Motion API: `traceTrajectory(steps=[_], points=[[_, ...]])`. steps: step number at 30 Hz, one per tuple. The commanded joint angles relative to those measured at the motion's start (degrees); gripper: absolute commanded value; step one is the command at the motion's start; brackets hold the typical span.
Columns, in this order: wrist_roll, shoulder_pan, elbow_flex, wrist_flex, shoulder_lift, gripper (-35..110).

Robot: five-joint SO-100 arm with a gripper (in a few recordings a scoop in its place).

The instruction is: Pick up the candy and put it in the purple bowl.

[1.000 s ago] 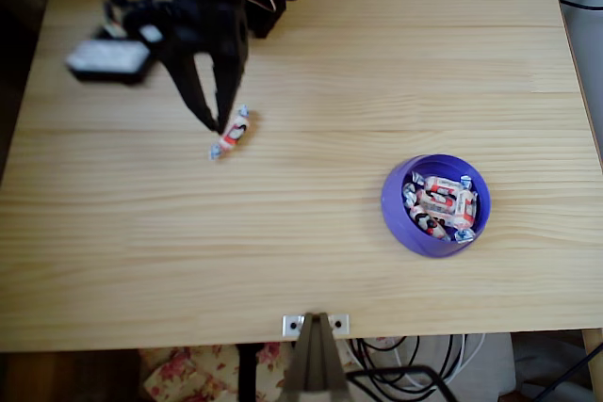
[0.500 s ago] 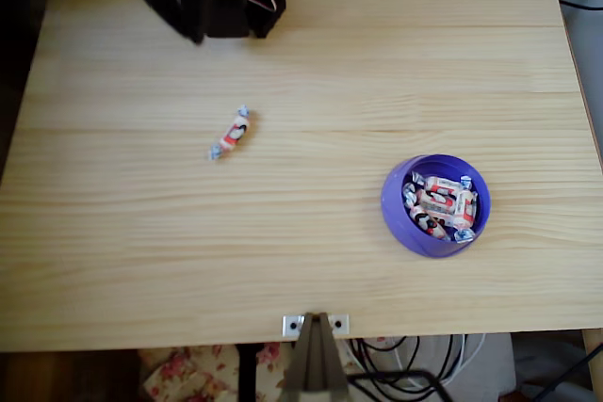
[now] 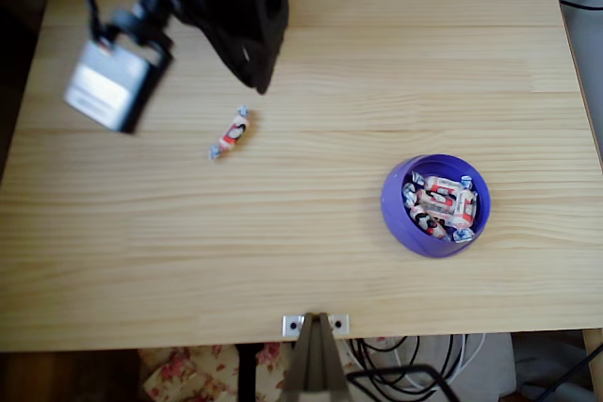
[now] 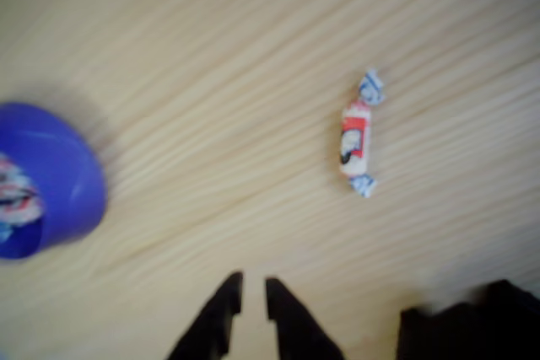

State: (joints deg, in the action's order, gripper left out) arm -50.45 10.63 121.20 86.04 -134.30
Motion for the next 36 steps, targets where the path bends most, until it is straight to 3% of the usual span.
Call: traceTrajectory(steps=[1, 14, 20, 36], points=[[-1.2, -2.3, 2.9, -4.3, -0.6, 5], [5.5, -11.9, 18.5, -15.5, -5.6, 11], [6.9, -12.4, 18.5, -19.0, 1.4, 19], [7.8, -11.7, 18.8, -27.3, 14.5, 19]])
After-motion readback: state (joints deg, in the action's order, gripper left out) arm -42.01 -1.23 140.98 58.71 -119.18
